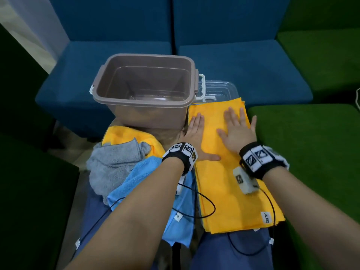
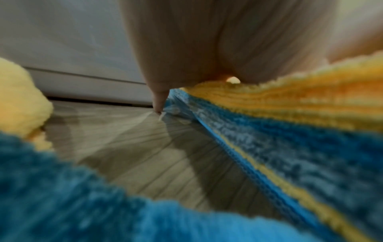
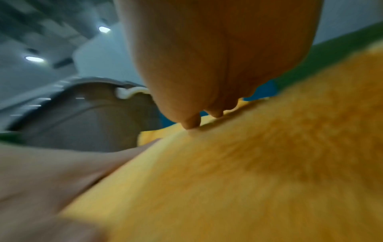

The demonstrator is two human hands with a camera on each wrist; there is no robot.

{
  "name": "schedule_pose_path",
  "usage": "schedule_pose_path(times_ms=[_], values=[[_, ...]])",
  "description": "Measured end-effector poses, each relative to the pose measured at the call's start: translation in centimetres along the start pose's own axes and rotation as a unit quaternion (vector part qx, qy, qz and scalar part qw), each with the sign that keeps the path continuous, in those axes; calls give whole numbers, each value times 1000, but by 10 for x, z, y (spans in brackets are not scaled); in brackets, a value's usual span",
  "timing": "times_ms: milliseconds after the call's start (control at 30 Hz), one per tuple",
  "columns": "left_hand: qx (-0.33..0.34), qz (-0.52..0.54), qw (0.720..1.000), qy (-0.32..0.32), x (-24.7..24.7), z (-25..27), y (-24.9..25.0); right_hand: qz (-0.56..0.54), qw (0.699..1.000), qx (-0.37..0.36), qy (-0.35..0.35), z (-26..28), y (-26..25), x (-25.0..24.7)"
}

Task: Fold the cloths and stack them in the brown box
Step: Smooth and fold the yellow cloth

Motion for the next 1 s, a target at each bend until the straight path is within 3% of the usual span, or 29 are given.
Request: schedule_pose_path(times_ms=[167,233,333,600,767,900,1000], values=[[8,-121,993,6,-3,9,16,-57,995,-66,-48,32,-7,31],[42,-205,978,5,1,22,30,-57,994,-74,-57,28,1,32],[108,-239,965,-27,29,50,37,-38,993,-89,-64,26,1,34],[164,-174,965,-110,63,113,24,-46,994,-86,-57,29,-2,34],[147,-144,970,-127,61,124,22,-30,994,-76,-72,40,-1,26],[104,-1,990,-94,33,114,20,-84,993,-45,-76,71,11,27],[78,-11,992,-100,31,106,20,-59,994,-71,-59,105,4,45]])
Point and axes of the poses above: each hand's wrist, its own z-axis away from the middle knuckle, its own x-axis out of the palm, y = z × x, the point moved 7 cm from there along -z, towards the middle knuckle, and after that the axes turned 11 degrees about z, right-handed, at the moved point
